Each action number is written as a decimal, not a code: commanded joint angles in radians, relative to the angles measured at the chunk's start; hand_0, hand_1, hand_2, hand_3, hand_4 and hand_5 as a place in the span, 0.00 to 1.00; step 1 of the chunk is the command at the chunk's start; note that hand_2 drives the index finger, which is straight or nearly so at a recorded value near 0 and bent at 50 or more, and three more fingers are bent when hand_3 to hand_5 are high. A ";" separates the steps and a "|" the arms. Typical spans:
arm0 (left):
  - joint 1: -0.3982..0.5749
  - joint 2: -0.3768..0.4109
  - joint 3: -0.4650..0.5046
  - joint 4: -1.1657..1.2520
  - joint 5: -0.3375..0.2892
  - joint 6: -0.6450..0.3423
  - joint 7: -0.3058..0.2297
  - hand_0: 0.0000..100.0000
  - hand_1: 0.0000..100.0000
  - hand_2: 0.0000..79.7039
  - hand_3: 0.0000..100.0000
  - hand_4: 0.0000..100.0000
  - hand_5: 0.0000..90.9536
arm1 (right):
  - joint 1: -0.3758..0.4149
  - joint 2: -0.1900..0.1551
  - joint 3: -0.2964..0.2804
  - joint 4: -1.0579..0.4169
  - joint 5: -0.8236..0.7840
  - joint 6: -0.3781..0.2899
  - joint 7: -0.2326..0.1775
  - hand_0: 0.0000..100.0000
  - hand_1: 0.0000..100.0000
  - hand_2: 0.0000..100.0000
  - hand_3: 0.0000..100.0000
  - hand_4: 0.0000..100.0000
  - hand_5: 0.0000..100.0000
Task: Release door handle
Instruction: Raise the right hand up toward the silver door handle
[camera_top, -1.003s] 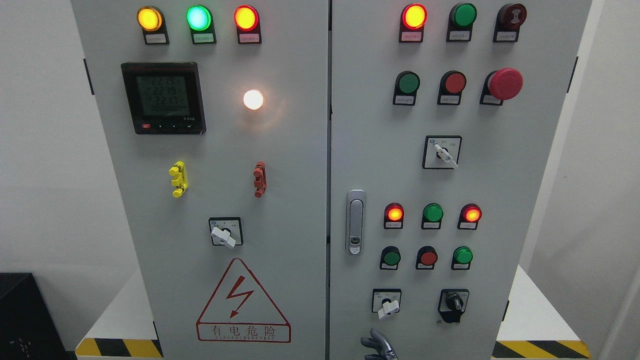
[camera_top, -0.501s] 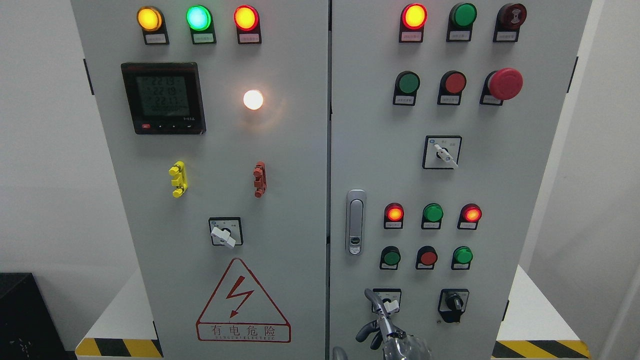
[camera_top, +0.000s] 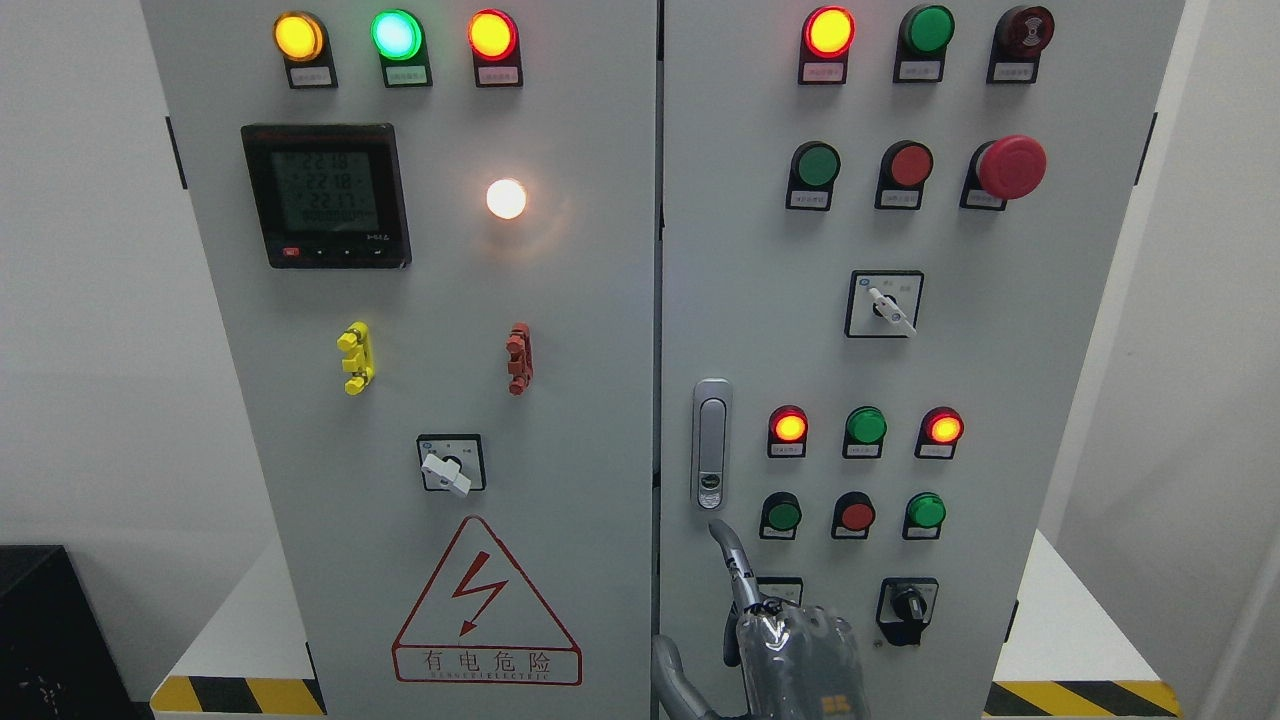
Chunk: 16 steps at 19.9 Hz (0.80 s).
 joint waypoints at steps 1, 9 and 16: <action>0.000 0.000 -0.021 -0.020 0.000 0.000 0.000 0.00 0.00 0.03 0.09 0.01 0.00 | -0.073 0.002 0.008 0.116 0.106 0.010 0.003 0.39 0.37 0.00 1.00 1.00 0.99; 0.000 0.000 -0.021 -0.020 0.000 0.000 0.000 0.00 0.00 0.03 0.09 0.01 0.00 | -0.089 0.002 0.003 0.149 0.147 0.042 0.024 0.40 0.36 0.00 1.00 1.00 0.99; 0.000 0.000 -0.021 -0.020 0.000 0.000 0.000 0.00 0.00 0.03 0.09 0.01 0.00 | -0.102 0.002 -0.003 0.153 0.176 0.048 0.026 0.40 0.36 0.00 1.00 1.00 0.99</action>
